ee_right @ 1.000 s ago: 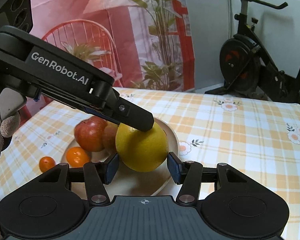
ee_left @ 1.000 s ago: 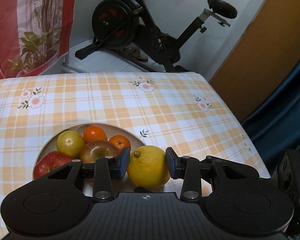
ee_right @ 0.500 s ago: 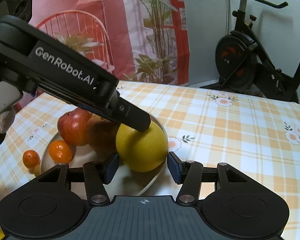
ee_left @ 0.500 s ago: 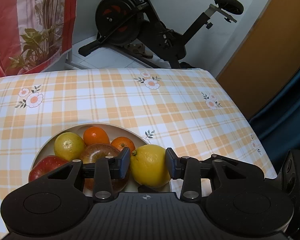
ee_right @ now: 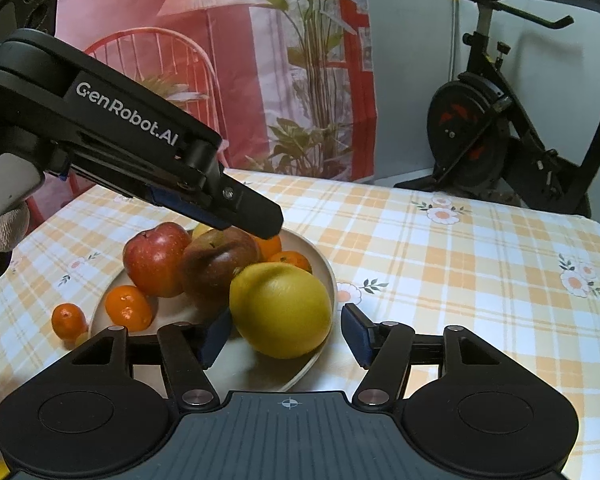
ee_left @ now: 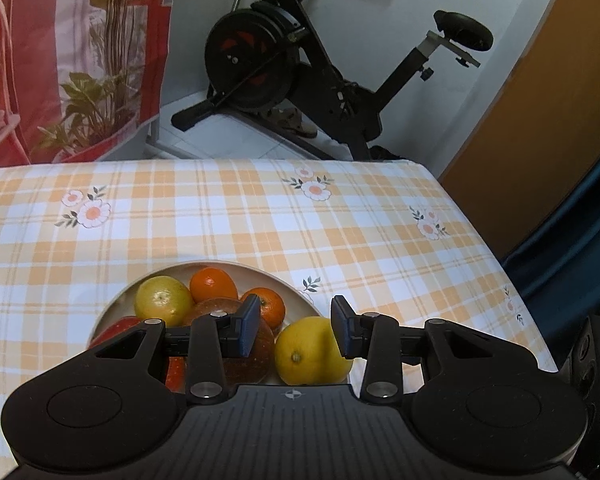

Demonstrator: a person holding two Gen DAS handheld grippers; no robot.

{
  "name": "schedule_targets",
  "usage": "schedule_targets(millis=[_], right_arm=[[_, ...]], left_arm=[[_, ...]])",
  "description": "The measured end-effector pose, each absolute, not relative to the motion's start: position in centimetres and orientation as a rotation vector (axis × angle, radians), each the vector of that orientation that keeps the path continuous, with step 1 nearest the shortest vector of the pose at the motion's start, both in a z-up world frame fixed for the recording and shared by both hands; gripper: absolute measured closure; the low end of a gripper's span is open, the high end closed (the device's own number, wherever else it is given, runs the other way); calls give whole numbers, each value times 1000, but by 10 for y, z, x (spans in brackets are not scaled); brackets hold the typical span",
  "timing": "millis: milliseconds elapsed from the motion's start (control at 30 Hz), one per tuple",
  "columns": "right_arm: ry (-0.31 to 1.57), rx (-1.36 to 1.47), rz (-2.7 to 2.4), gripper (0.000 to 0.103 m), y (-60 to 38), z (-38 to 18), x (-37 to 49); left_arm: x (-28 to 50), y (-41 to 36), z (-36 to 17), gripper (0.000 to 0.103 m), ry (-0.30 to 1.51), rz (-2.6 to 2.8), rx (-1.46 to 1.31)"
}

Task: Organize fruits
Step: 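Open both grippers and withdraw them from the plate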

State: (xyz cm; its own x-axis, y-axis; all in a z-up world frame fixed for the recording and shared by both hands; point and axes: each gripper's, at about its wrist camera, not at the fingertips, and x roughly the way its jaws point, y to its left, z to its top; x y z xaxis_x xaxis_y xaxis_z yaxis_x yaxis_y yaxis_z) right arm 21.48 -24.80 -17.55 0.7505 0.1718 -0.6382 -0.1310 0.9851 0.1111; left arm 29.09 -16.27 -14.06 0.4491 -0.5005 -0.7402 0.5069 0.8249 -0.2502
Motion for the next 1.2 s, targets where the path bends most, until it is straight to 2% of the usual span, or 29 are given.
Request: schedule_targets(millis=[533,1200], right_arm=[[691,50,121,43,-235,-162,189],[515,103,90,41,-216,-169,119]], left_arm=[[255,-128,-122,62,819,-566,54],[192,-41,-123,62,679,-360,-9]])
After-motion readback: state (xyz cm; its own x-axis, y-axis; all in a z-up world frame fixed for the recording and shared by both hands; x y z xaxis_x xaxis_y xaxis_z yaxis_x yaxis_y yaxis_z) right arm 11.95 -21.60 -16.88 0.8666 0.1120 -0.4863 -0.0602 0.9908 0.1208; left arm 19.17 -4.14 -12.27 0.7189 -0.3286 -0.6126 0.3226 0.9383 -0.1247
